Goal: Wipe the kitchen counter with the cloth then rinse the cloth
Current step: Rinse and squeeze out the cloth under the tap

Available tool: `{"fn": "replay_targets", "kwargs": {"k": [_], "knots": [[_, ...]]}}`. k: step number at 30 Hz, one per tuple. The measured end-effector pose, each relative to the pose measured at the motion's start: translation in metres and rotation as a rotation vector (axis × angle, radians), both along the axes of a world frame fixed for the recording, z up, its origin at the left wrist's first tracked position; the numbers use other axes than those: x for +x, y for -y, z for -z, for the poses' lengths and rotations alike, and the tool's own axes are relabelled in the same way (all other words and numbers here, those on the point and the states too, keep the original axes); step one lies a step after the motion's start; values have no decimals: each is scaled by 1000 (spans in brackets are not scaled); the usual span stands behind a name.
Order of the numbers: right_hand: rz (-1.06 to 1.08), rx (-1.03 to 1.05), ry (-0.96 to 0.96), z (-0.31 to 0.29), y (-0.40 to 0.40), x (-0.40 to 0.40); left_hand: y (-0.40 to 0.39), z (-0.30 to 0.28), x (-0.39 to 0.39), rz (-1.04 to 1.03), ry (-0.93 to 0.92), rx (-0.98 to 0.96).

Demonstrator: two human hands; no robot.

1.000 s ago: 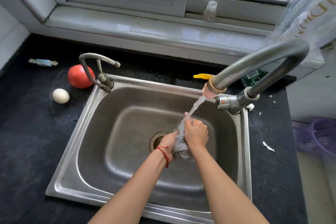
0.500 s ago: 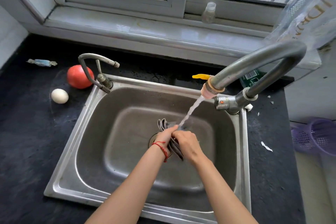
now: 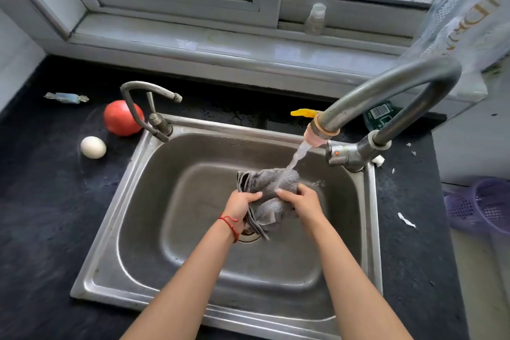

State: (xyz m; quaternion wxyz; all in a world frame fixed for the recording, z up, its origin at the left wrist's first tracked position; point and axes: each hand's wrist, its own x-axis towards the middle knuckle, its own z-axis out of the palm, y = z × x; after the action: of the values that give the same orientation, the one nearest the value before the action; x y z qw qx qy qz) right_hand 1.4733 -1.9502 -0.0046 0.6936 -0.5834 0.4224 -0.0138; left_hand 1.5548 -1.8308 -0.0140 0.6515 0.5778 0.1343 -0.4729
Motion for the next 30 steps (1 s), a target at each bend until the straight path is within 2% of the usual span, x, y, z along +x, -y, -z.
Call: {"fn": "replay_targets", "kwargs": {"k": [2, 4, 5, 6, 8, 12, 15, 17, 19, 24, 28, 30], "knots": [[-69, -140, 40, -6, 1, 5, -1, 11, 0, -50, 4, 170], [-159, -243, 49, -13, -3, 8, 0, 49, -3, 41, 18, 405], [-204, -285, 28, -16, -6, 10, 0, 60, -5, 103, -19, 460], [-256, -335, -4, -20, -7, 12, 1, 66, -5, 99, -110, 425], [-358, -438, -94, -26, -13, 14, 9, 40, -11, 104, -210, 330], [-338, -564, -263, -33, -44, 18, 31, 0, -20, 28, -154, 108], [-297, -732, -372, -38, -45, 23, 37, 4, -27, 60, -19, 130], [-224, -708, -427, -39, -29, 25, 37, 14, -28, 44, -108, 139], [-169, -688, -449, -34, -19, 22, 37, 18, -26, 11, -79, 234], [-359, -882, -287, -29, -53, -1, 30, 12, -16, 102, 16, 311], [-367, -998, -384, -29, -31, 1, 35, 5, -24, 166, -27, 292], [-286, -930, -466, -29, -21, 11, 38, 0, -20, 193, -31, 234]]}}
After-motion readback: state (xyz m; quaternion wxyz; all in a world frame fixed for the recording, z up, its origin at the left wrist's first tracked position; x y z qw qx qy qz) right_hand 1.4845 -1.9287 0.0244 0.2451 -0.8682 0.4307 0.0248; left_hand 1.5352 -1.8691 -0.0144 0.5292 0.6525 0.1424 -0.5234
